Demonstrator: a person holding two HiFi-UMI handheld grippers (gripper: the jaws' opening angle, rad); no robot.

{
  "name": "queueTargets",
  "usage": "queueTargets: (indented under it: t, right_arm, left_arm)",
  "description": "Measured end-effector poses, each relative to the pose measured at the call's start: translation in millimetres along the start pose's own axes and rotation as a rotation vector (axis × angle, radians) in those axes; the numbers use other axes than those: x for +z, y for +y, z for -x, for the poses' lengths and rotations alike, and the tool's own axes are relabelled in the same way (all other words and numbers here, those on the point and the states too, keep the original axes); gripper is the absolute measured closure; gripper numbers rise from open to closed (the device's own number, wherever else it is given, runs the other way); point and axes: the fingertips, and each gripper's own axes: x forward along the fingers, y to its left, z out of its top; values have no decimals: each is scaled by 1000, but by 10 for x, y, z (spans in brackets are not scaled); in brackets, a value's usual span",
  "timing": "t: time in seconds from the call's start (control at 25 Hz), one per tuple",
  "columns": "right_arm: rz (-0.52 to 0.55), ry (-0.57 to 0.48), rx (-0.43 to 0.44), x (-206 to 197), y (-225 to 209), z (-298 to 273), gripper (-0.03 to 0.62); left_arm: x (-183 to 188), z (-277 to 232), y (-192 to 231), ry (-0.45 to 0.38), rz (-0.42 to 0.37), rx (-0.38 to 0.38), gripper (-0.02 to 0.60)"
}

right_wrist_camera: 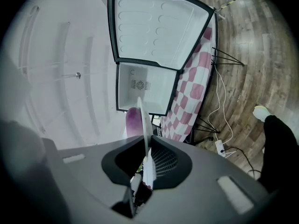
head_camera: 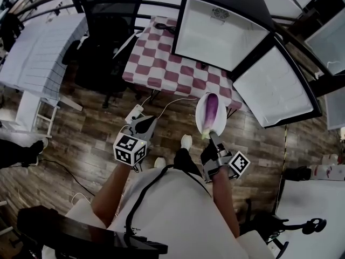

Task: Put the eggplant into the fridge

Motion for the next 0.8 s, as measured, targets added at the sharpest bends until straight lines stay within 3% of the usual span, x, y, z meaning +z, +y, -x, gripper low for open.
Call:
queueTargets:
  t: [0.8]
  right_arm:
    - [-2, 47, -9, 585, -4, -609, 551]
  left_arm:
    - [307, -734, 196, 13, -2, 24, 577]
